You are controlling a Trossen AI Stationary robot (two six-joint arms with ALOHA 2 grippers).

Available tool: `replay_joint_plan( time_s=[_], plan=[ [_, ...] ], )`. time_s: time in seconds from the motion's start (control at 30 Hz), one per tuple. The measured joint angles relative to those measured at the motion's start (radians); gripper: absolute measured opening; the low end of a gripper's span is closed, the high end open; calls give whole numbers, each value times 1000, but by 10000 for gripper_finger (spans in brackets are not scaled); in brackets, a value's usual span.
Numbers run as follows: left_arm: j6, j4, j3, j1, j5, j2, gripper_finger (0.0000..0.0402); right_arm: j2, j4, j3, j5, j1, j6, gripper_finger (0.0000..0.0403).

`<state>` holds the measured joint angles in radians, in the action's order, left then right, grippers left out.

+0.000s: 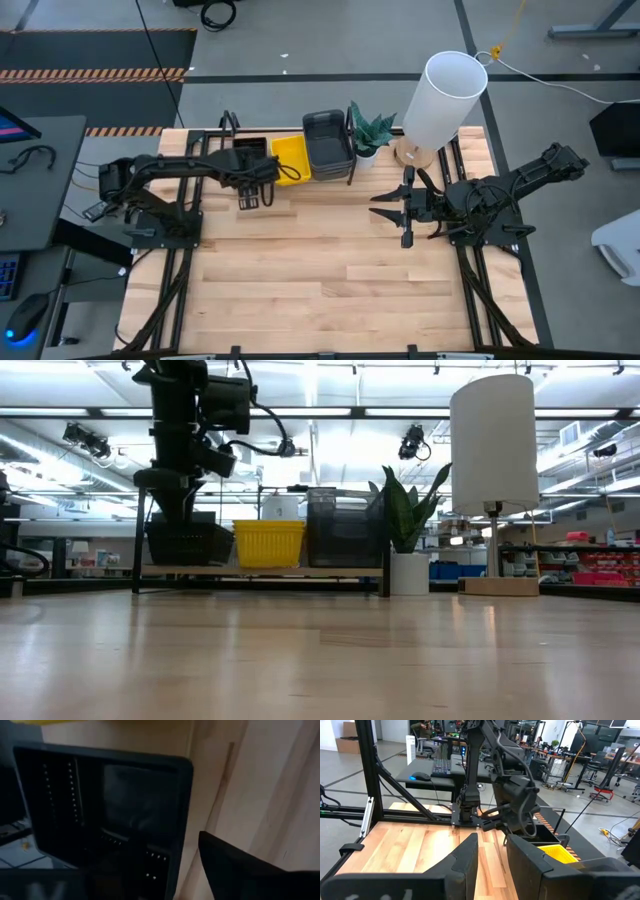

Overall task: Stack baskets on shelf by color
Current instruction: Put the stacked black bins on the shelf, then adjust the yellow bin

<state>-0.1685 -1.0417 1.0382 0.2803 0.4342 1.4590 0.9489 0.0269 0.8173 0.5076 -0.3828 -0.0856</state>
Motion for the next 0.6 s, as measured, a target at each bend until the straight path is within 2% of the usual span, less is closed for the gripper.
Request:
replay_joint_plan(
  time_s=[0.17,0.37,0.6],
  plan=[
    [1,1,1,-54,25,0,186,0,0,0,0,0,4,108],
    [28,0,54,-114,111,-2,167,0,0,0,0,0,4,108],
    [0,180,97,-180,110,-2,148,0,0,0,0,0,4,108]
  ],
)
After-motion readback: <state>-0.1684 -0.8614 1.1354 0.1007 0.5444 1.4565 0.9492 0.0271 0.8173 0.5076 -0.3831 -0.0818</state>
